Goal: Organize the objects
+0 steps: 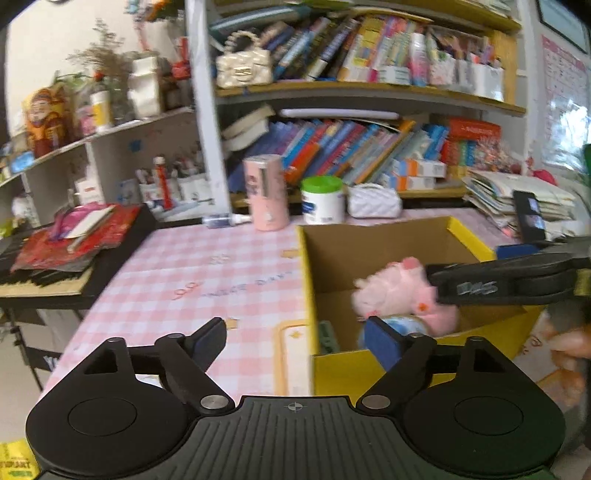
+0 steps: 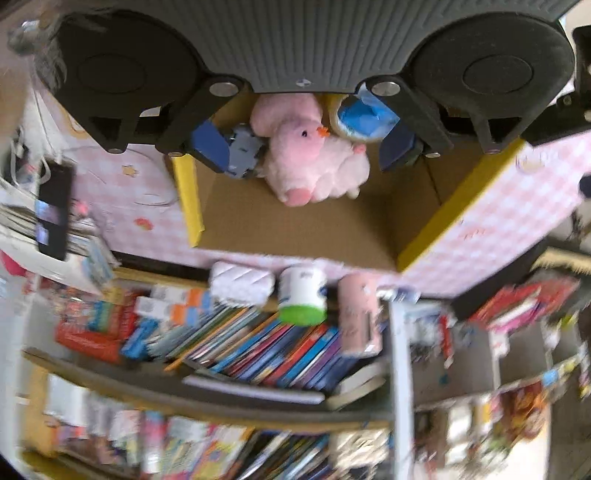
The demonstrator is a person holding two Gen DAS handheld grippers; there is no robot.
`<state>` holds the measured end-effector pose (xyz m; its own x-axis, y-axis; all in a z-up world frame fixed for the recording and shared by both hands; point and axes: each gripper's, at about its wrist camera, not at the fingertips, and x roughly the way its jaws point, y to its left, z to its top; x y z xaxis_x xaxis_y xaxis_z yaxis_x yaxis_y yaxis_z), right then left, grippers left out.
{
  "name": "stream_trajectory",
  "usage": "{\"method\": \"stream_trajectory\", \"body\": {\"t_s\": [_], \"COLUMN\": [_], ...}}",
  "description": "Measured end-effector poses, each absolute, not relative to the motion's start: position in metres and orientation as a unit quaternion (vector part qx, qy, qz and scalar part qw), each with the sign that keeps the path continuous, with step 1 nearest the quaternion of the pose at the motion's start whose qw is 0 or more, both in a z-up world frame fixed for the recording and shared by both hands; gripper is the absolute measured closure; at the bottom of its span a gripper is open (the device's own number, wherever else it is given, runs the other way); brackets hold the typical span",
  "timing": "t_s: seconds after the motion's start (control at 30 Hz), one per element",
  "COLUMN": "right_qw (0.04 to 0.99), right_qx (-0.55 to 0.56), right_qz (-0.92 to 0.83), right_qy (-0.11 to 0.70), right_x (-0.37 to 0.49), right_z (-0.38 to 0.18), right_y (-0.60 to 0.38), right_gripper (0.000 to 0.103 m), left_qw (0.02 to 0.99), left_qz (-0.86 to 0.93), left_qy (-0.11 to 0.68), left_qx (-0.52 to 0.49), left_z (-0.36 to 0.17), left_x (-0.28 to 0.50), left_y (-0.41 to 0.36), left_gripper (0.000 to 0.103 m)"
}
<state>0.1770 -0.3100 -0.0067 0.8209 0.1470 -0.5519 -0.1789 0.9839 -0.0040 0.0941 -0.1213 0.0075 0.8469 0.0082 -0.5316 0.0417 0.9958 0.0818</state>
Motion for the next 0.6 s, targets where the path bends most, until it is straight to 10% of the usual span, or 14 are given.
{"method": "stream_trajectory", "body": {"t_s": [0.6], "right_qw": [0.956], "right_qx": [0.008], "right_qz": [0.025], "right_qy": [0.291], "right_x": [0.054], "right_z": [-0.003], "right_y": [-0.219], "right_gripper": [0.001], "left_qw": [0.967], "left_qz": [0.056], "left_qy": [0.247], "left_qx": [-0.029], "left_z": [0.026], "left_x": [0.033], "left_y": [-0.034], "left_gripper": [0.003]}}
